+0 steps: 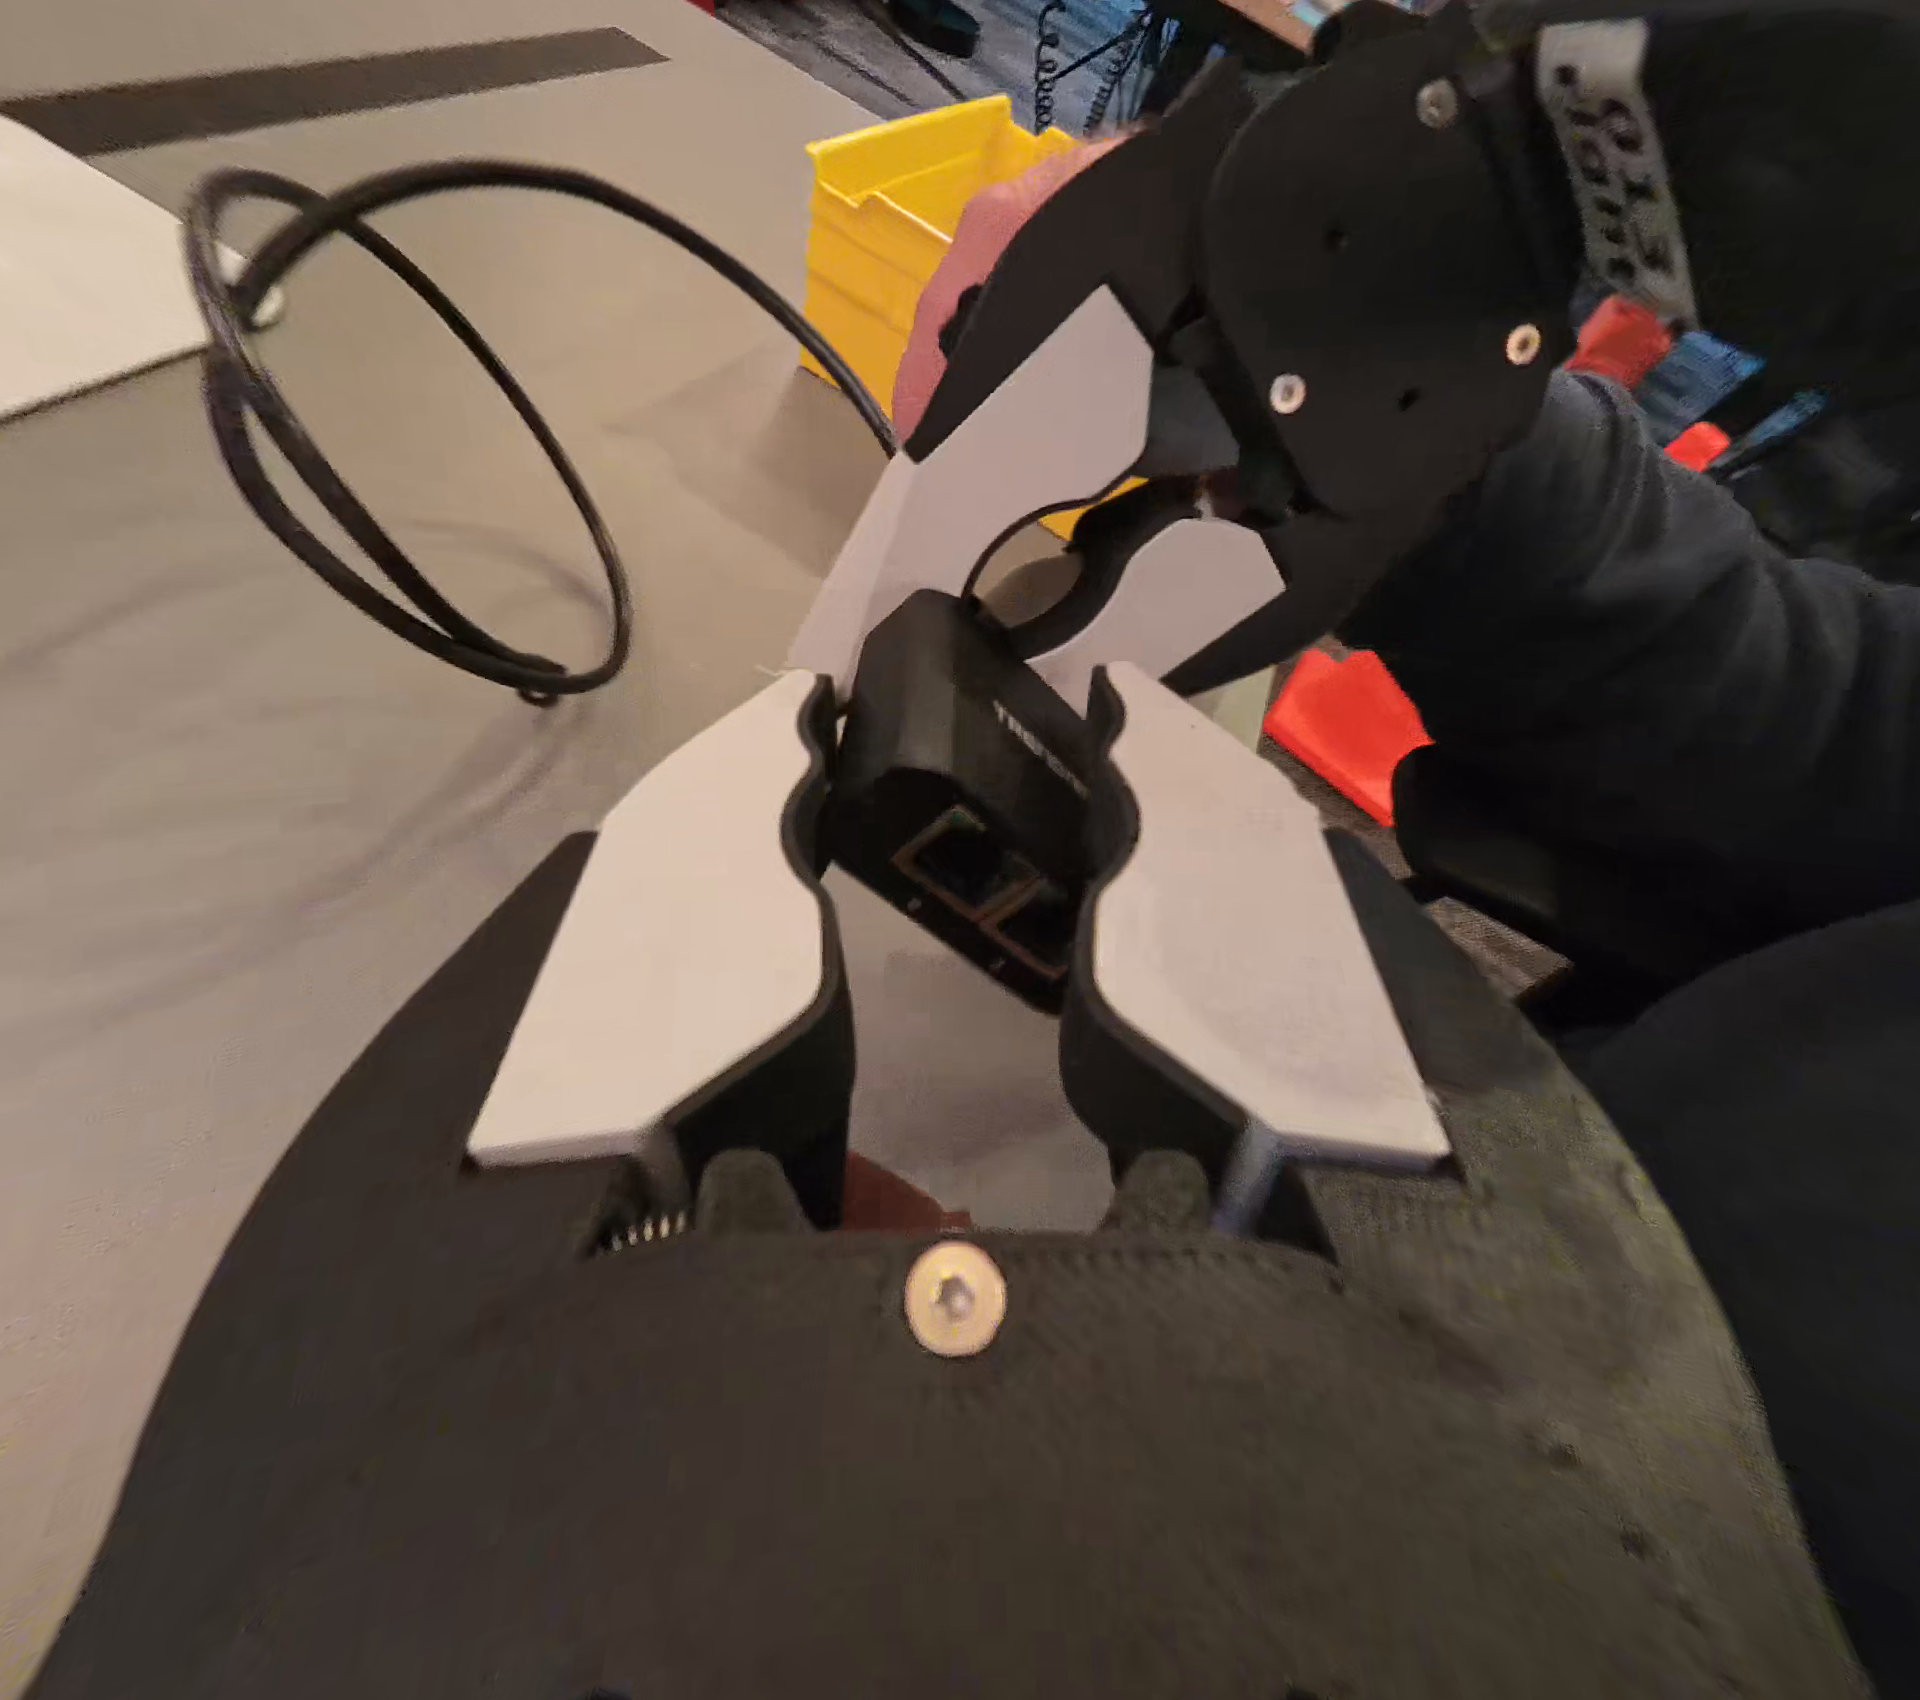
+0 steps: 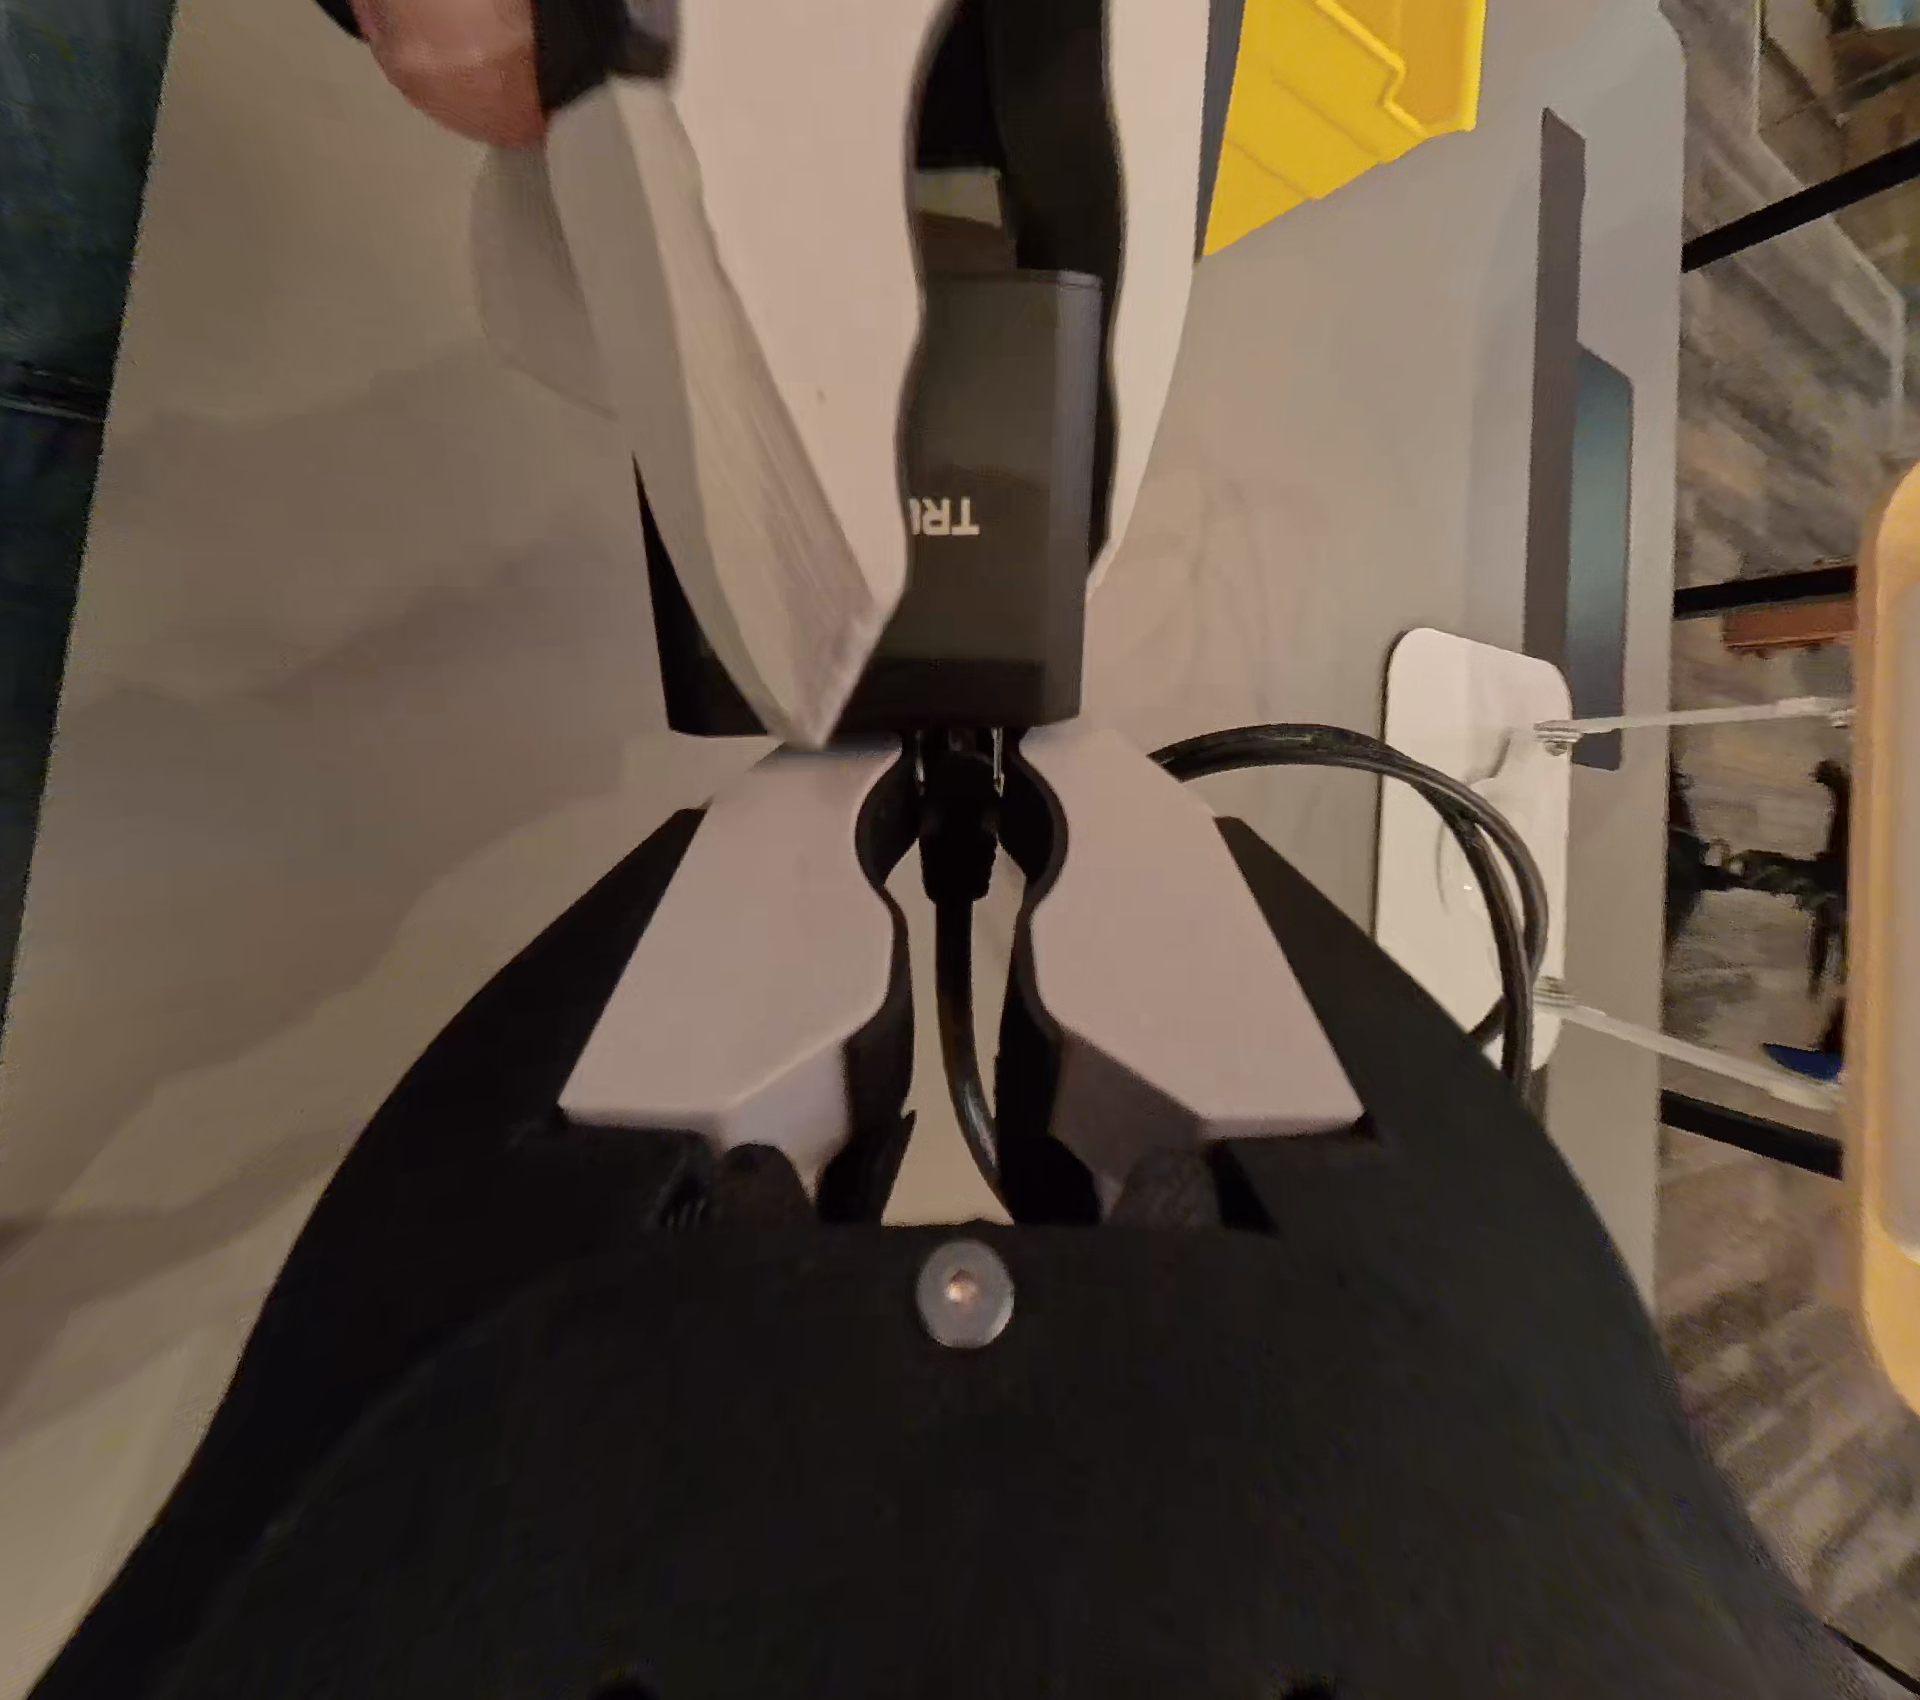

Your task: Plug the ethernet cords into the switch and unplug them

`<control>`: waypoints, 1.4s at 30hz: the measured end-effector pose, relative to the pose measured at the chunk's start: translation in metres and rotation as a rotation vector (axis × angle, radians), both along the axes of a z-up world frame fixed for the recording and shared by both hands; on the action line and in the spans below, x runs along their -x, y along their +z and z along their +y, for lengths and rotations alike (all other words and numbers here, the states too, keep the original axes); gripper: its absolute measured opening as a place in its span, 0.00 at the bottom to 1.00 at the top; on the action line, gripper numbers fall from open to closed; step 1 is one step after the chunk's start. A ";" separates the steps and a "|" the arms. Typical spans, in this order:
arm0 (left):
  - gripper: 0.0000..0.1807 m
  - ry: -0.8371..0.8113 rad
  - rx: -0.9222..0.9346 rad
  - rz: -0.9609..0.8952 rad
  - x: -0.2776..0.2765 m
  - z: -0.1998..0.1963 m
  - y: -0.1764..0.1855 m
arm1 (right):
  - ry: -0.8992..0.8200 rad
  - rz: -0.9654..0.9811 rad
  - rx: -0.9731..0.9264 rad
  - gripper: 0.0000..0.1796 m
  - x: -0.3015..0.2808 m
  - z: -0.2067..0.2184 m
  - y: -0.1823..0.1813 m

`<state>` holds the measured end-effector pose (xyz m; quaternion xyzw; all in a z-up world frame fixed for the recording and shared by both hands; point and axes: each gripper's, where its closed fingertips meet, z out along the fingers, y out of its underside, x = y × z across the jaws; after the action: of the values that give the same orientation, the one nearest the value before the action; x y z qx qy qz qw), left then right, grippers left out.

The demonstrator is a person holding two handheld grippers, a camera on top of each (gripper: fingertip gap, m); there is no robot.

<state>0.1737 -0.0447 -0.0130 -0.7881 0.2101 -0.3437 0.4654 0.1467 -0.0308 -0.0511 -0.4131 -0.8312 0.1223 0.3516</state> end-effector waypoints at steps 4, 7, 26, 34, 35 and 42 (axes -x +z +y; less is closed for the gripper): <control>0.17 0.044 0.037 -0.082 0.005 0.006 -0.001 | 0.008 -0.006 -0.076 0.04 0.001 0.002 -0.002; 0.16 0.055 0.045 -0.157 0.007 0.008 0.004 | 0.004 0.016 -0.065 0.04 0.004 0.002 0.001; 0.15 0.058 0.057 -0.490 0.011 0.012 0.034 | 0.066 0.295 0.345 0.36 0.000 -0.012 0.041; 0.15 0.054 0.073 -0.566 0.011 0.013 0.036 | 0.132 0.290 0.369 0.41 -0.001 -0.024 0.038; 0.15 0.064 0.072 -0.574 0.012 0.014 0.035 | 0.130 0.274 0.356 0.44 -0.001 -0.025 0.037; 0.15 0.146 0.055 -0.726 0.018 0.022 0.042 | 0.003 0.303 0.249 0.43 0.011 -0.014 0.038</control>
<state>0.1555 -0.0228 0.0289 -0.6401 -0.0348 -0.5720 0.5117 0.1362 -0.0446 -0.0136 -0.4288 -0.7479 0.2853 0.4187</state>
